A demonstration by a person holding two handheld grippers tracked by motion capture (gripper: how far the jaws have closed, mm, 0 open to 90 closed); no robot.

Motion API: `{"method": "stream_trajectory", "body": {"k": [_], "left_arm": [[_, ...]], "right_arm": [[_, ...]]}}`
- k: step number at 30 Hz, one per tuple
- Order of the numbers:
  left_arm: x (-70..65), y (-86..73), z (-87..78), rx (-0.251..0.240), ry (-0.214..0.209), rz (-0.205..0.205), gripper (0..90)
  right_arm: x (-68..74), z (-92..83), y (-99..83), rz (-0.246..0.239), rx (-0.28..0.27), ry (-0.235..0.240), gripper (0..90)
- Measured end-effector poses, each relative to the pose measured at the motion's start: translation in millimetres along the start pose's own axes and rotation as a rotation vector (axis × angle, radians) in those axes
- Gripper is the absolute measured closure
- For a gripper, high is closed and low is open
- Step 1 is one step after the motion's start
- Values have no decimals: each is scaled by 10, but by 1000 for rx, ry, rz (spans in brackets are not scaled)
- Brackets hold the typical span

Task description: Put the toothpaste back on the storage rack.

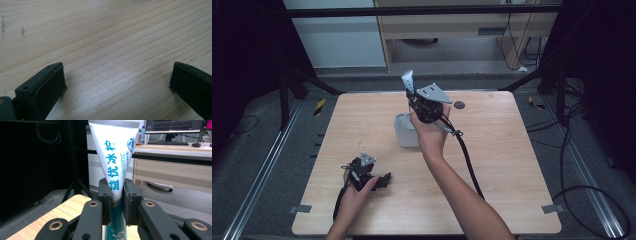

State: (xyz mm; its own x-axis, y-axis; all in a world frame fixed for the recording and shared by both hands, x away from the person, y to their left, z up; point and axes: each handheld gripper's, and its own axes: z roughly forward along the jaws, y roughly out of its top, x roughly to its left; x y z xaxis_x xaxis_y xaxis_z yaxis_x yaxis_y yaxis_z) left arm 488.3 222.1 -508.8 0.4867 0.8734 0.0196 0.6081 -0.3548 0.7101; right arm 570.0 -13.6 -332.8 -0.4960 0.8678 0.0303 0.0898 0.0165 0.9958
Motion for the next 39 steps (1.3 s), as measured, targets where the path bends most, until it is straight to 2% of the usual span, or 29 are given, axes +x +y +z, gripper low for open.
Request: {"method": "stream_trajectory", "body": {"k": [14, 23, 30, 39], "left_arm": [[1, 0, -1, 1, 0, 1, 0], [1, 0, -1, 1, 0, 2, 0], [1, 0, -1, 1, 0, 2, 0], [1, 0, -1, 2, 0, 2, 0]], "right_arm": [[-75, 68, -27, 18, -28, -2, 785], [-94, 90, -48, 10, -36, 3, 785], [-90, 115, -79, 13, -31, 6, 785], [-74, 148, -134, -5, -21, 8, 785]]}}
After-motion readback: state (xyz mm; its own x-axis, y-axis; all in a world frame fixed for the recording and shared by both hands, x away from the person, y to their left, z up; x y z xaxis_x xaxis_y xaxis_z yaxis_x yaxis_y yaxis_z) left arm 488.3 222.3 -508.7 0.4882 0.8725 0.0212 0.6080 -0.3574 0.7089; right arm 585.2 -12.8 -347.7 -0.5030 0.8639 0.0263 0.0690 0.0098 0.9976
